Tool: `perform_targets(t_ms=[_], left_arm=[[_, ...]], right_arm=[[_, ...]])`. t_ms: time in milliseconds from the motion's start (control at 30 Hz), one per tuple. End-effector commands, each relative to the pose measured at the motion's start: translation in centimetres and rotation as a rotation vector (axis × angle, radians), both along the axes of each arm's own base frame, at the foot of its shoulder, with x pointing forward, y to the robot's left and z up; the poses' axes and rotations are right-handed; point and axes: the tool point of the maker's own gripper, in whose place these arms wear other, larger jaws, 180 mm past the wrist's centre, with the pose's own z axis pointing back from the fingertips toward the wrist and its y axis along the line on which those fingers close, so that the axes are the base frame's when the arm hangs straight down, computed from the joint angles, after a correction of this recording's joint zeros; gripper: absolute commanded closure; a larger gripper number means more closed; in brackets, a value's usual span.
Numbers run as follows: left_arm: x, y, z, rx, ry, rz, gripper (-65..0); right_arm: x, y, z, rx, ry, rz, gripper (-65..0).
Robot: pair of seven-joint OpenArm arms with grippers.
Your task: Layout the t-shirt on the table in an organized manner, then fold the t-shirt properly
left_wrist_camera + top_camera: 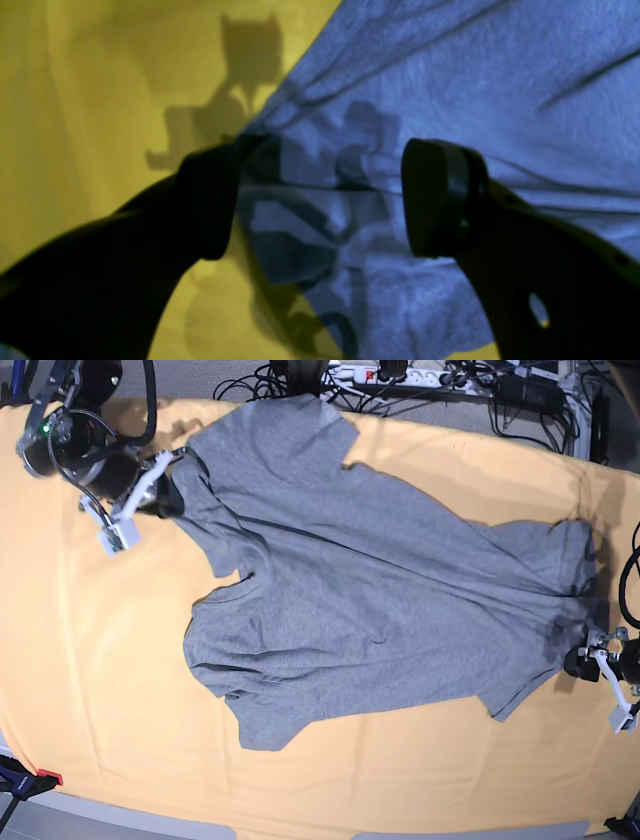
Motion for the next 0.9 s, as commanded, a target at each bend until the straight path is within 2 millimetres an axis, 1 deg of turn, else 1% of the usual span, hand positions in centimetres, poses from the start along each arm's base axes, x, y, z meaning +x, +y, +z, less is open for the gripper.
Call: perform_targets(t_ms=[0, 133, 233, 267, 333, 367, 400, 567, 633, 700, 800, 867], left_arm=[[0.8, 0.8, 2.4, 0.005, -0.064, 0.011, -49.4], [0.8, 0.8, 2.4, 0.005, -0.064, 0.012, -49.4], [0.8, 0.8, 2.4, 0.005, -0.064, 0.012, -49.4], [0.8, 0.8, 2.4, 0.005, -0.064, 0.011, -49.4], [0.8, 0.8, 2.4, 0.005, -0.064, 0.011, -49.4], [0.8, 0.8, 2.4, 0.005, -0.064, 0.012, -49.4], [0.8, 0.8, 2.4, 0.005, -0.064, 0.012, -49.4], [0.7, 0.8, 2.3, 0.007, -0.057, 0.012, -49.4], [0.7, 0.8, 2.3, 0.007, -0.057, 0.012, -49.4], [0.7, 0.8, 2.2, 0.007, -0.056, 0.012, -49.4], [0.7, 0.8, 2.2, 0.007, -0.055, 0.012, -49.4], [0.7, 0.8, 2.2, 0.007, -0.055, 0.012, -49.4]], right_arm=[[-0.1, -0.4, 0.5, -0.003, -0.012, -0.016, 0.0], [-2.3, -0.7, -0.7, 0.001, 0.061, -0.041, 0.0], [-3.6, -0.7, -1.4, -0.004, 0.093, -0.025, -0.1], [-3.9, -0.6, -1.5, -0.008, 0.097, -0.015, -6.5], [-3.9, -0.6, -1.5, -0.007, 0.095, -0.016, -21.5], [-3.8, -0.6, -1.4, -0.006, 0.09, -0.015, -26.3], [-3.6, -0.6, -1.3, -0.008, 0.077, -0.008, -27.2], [-3.3, -1.3, -0.9, -0.012, 0.053, -0.024, -27.2], [-3.1, -1.3, -0.3, 0.021, 0.026, -0.032, -27.2], [-2.8, -0.3, 0.9, 0.093, -0.028, 0.009, -27.2], [-2.7, 2.1, 3.1, 0.242, -0.098, 0.083, -27.2], [-2.6, 3.1, 3.8, 0.303, -0.119, 0.099, -27.2]])
